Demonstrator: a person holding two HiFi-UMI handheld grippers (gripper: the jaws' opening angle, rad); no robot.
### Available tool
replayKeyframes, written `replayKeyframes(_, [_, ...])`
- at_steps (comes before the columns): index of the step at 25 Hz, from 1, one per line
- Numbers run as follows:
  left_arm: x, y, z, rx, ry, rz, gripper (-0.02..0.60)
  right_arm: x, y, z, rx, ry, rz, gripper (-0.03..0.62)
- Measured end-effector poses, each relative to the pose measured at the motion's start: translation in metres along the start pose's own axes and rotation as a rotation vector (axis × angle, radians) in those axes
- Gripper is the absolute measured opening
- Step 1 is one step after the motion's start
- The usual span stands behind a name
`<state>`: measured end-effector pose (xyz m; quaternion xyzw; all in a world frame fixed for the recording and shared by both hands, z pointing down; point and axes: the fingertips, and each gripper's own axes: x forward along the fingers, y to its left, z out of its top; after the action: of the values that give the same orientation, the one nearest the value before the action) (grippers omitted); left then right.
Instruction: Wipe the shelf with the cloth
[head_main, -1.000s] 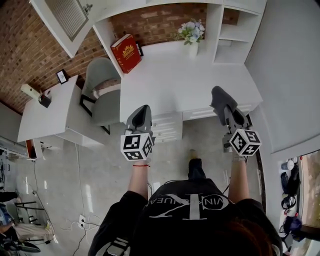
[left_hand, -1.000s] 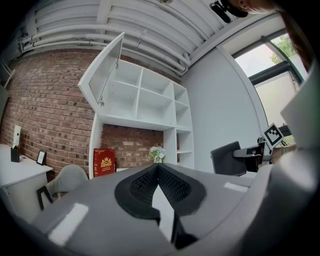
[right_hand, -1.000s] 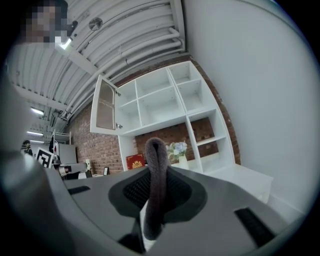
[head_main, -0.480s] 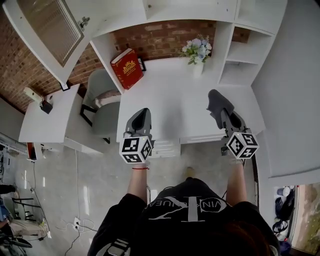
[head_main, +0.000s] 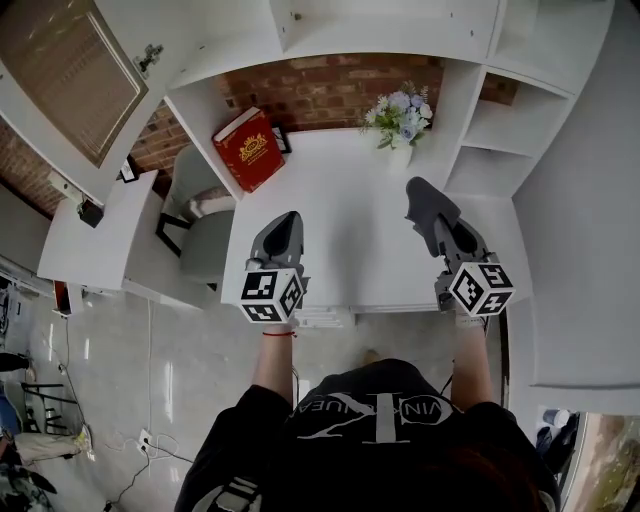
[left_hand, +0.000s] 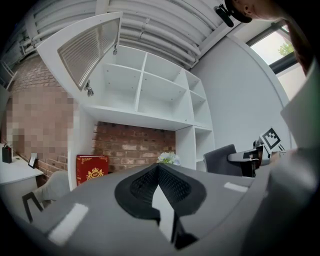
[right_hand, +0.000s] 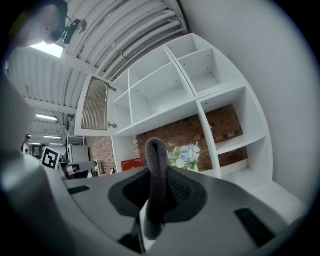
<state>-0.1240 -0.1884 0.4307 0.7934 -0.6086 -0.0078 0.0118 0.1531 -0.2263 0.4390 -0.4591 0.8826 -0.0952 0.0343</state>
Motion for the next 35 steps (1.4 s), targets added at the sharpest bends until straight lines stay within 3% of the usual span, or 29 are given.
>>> replayKeyframes(7, [0.033,0.004,0.005,-0.012,0.011,0.020,0.011,0.033,-0.011,0.014,-0.012,-0.007,0.067,0.060])
replayKeyframes(17, [0.064,0.023,0.023,-0.033,0.035,-0.008,0.011,0.086,0.008,0.045,-0.043,-0.025,0.176,0.060])
replayKeyframes(24, [0.093,0.048,0.053,-0.038,0.010,-0.025,0.011,0.127,0.031,0.089,-0.097,-0.068,0.227,0.060])
replayKeyframes(35, [0.133,0.043,0.099,0.001,-0.015,-0.083,0.011,0.154,0.048,0.167,-0.107,-0.149,0.352,0.060])
